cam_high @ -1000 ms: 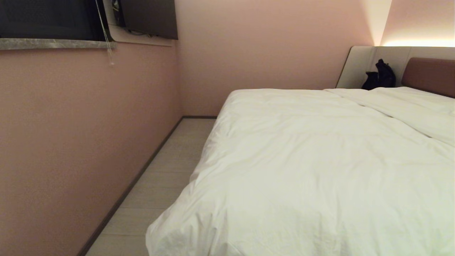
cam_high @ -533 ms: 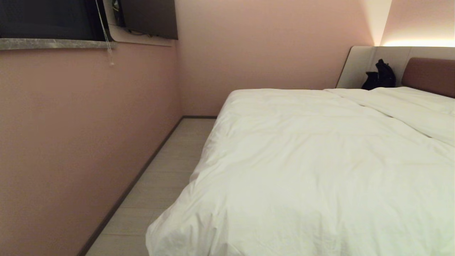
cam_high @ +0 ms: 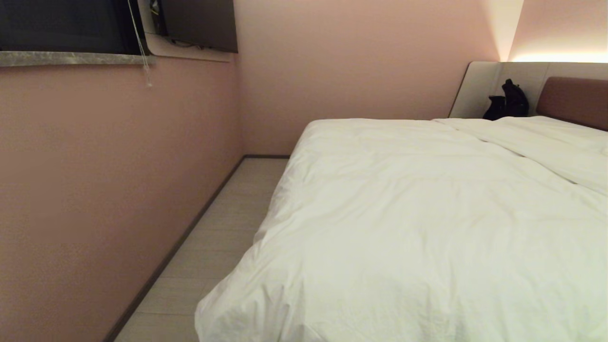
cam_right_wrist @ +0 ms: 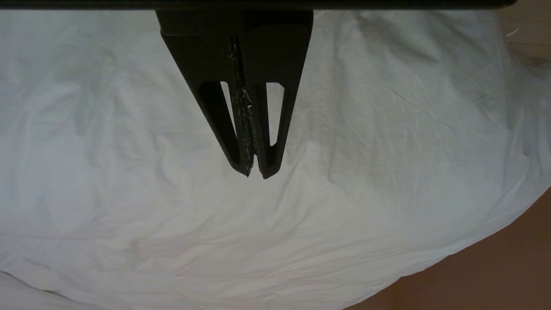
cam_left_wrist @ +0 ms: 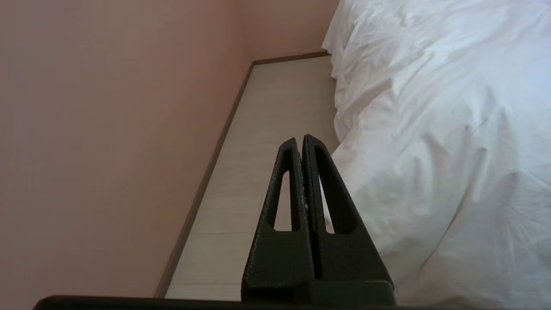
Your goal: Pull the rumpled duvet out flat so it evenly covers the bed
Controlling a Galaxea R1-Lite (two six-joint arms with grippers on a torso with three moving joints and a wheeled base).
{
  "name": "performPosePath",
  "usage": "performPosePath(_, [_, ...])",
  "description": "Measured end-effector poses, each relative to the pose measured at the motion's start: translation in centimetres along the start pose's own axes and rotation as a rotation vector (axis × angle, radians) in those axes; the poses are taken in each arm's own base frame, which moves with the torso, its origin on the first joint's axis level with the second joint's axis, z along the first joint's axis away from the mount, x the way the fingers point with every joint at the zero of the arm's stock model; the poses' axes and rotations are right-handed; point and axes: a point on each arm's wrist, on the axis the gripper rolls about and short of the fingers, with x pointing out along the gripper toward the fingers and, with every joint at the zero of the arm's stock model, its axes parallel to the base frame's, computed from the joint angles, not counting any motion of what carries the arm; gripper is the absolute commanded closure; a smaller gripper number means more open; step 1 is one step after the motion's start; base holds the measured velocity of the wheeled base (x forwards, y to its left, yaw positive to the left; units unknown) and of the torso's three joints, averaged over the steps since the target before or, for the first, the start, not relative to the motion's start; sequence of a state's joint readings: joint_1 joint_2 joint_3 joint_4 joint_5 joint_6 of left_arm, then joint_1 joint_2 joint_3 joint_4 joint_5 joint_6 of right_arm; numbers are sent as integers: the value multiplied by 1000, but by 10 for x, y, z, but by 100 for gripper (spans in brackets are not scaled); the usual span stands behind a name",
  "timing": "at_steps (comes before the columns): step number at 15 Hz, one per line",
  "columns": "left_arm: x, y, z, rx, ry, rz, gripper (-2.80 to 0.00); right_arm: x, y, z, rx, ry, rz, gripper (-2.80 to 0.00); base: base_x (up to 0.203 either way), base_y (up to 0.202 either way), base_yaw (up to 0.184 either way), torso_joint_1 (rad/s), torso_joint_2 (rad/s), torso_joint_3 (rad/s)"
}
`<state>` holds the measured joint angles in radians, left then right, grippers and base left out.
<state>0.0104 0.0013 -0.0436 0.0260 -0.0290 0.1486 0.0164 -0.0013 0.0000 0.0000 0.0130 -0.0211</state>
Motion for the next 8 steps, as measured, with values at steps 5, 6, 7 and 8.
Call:
performPosePath(5, [1, 0, -3, 0, 15, 15, 0, 0, 0, 0, 0, 0, 0, 0, 0, 0, 0, 0, 0, 0])
performPosePath(6, [1, 0, -4, -1, 16, 13, 0, 0, 0, 0, 0, 0, 0, 0, 0, 0, 0, 0, 0, 0])
performPosePath(7, [1, 0, -4, -3, 17, 8, 0, 0, 0, 0, 0, 0, 0, 0, 0, 0, 0, 0, 0, 0])
performPosePath(8, [2, -1, -7, -4, 26, 3, 0, 0, 0, 0, 0, 0, 0, 0, 0, 0, 0, 0, 0, 0])
